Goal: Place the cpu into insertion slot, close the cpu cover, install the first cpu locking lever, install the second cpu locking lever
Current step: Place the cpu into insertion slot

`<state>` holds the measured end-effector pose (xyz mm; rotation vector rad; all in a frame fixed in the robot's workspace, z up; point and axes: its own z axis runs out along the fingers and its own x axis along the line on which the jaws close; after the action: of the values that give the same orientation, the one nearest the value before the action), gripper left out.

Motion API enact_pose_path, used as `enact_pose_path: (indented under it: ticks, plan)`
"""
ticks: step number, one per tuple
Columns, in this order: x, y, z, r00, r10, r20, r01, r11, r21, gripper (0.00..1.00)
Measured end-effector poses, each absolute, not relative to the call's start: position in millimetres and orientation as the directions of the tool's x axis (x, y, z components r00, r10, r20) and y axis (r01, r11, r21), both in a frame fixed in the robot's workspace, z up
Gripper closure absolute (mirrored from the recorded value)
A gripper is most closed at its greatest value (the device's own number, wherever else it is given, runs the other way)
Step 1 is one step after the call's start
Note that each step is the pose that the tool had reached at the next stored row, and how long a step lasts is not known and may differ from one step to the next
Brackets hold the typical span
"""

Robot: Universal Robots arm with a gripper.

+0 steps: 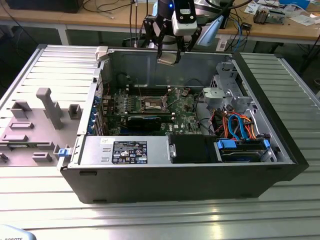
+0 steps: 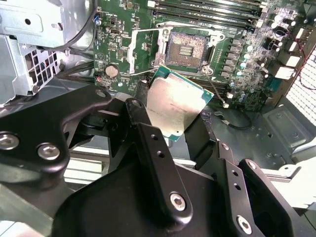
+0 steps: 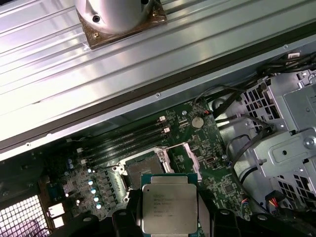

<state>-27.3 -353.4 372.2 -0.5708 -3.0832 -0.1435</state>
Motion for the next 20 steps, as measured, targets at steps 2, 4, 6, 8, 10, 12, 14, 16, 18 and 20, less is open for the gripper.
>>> enact_pose_path:
  ticks: [2, 4, 6, 8, 10, 12, 14, 16, 18, 20]
  plan:
    - [-27.3, -353.4, 372.2, -0.934, 0.357, 0.019, 0.357, 0.93, 0.089, 0.46]
    - [-27.3, -353.4, 372.2, -0.934, 0.357, 0.019, 0.357, 0.93, 0.089, 0.46]
    - [-27.3, -353.4, 372.2, -0.934, 0.357, 0.019, 0.357, 0.93, 0.089, 0.46]
    - [-27.3, -353.4, 372.2, -0.934, 0.357, 0.019, 0.357, 0.93, 0.089, 0.46]
    - [-27.3, -353.4, 372.2, -0.934, 0.358, 0.019, 0.358, 0.929, 0.089, 0.46]
    - [-27.3, -353.4, 372.2, -0.931, 0.364, 0.019, 0.364, 0.927, 0.089, 0.46]
    - [-27.4, -353.4, 371.7, -0.922, 0.386, 0.019, 0.386, 0.918, 0.089, 0.46]
    - [-27.4, -353.4, 371.4, -0.913, 0.407, 0.019, 0.407, 0.909, 0.089, 0.46]
    - [-27.4, -353.4, 371.1, -0.907, 0.421, 0.019, 0.421, 0.903, 0.089, 0.46]
    - [-27.7, -354.1, 370.4, -0.902, 0.432, 0.019, 0.432, 0.897, 0.089, 0.46]
